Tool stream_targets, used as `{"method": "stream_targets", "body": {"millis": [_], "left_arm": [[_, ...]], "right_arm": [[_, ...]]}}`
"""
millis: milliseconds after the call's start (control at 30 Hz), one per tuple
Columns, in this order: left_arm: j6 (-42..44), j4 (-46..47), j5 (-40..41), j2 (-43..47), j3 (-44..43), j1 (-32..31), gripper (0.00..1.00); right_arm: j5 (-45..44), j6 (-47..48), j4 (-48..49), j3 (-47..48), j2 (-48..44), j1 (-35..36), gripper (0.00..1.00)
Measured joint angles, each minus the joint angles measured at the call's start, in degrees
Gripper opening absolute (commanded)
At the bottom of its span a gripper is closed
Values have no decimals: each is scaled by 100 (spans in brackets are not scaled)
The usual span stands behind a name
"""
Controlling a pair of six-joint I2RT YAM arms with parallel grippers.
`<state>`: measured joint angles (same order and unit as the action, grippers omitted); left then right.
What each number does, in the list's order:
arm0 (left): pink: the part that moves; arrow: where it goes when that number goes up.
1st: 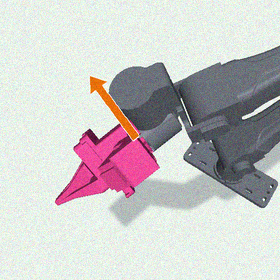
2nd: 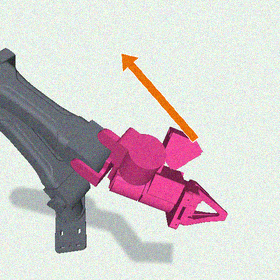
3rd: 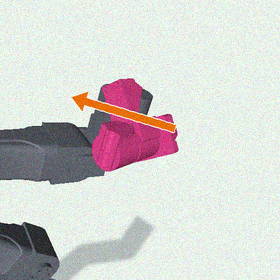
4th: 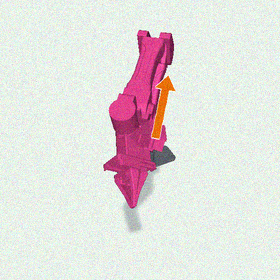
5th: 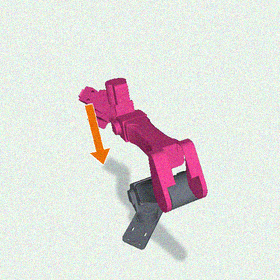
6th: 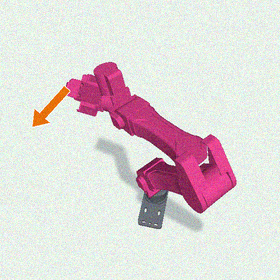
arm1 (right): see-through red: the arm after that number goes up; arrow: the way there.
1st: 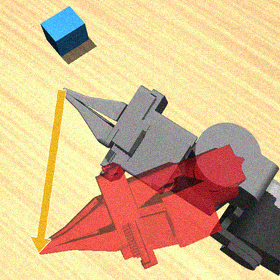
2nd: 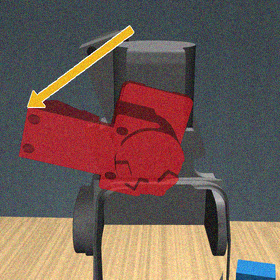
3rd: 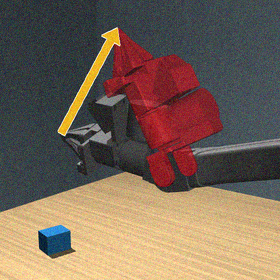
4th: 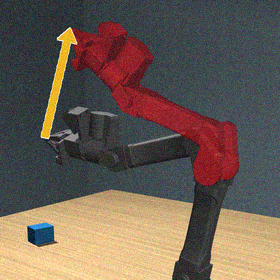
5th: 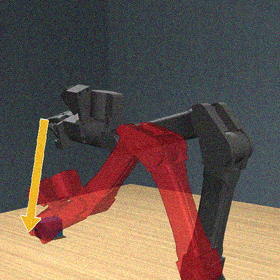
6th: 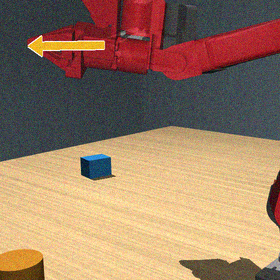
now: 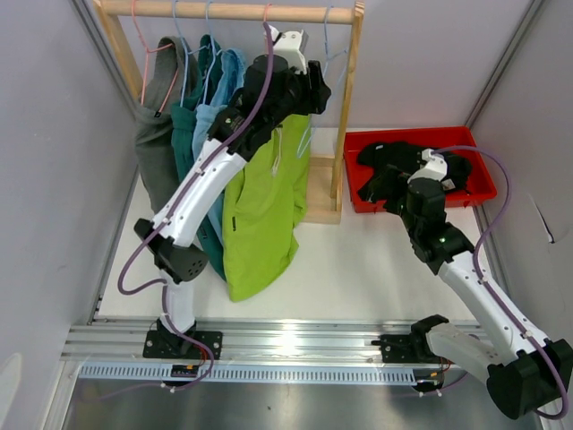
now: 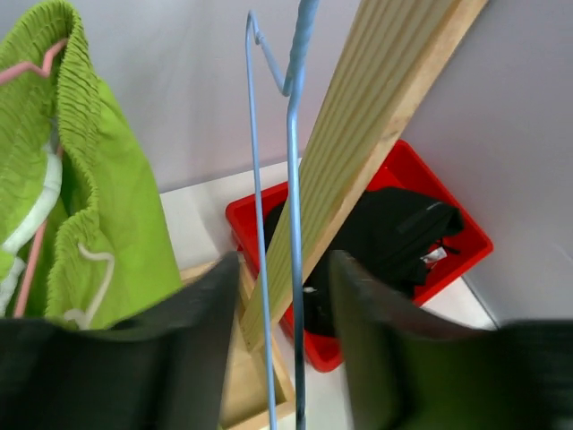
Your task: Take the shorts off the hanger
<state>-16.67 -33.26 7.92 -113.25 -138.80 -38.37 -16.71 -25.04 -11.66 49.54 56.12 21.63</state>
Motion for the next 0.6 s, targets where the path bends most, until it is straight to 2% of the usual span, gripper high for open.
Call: {"method": "stream_targets", "body": {"millis": [67, 167, 300, 433, 600], "left_arm": [[0, -114, -68, 195, 52, 0, 72], [35, -284, -81, 588, 72, 4, 79], [192, -415, 31, 1381, 157, 66, 80], [321, -411, 149, 2048, 319, 400, 80], [387, -341, 269, 2236, 535, 848, 79]], "right_arm": [[-68, -2, 7, 0, 13, 98, 99], [-162, -4, 2, -2, 35, 273, 99], [-271, -35, 24, -31, 33, 450, 99], [-372, -48, 4, -129, 33, 577, 99], [-490, -50, -39, -162, -15, 688, 99]]}}
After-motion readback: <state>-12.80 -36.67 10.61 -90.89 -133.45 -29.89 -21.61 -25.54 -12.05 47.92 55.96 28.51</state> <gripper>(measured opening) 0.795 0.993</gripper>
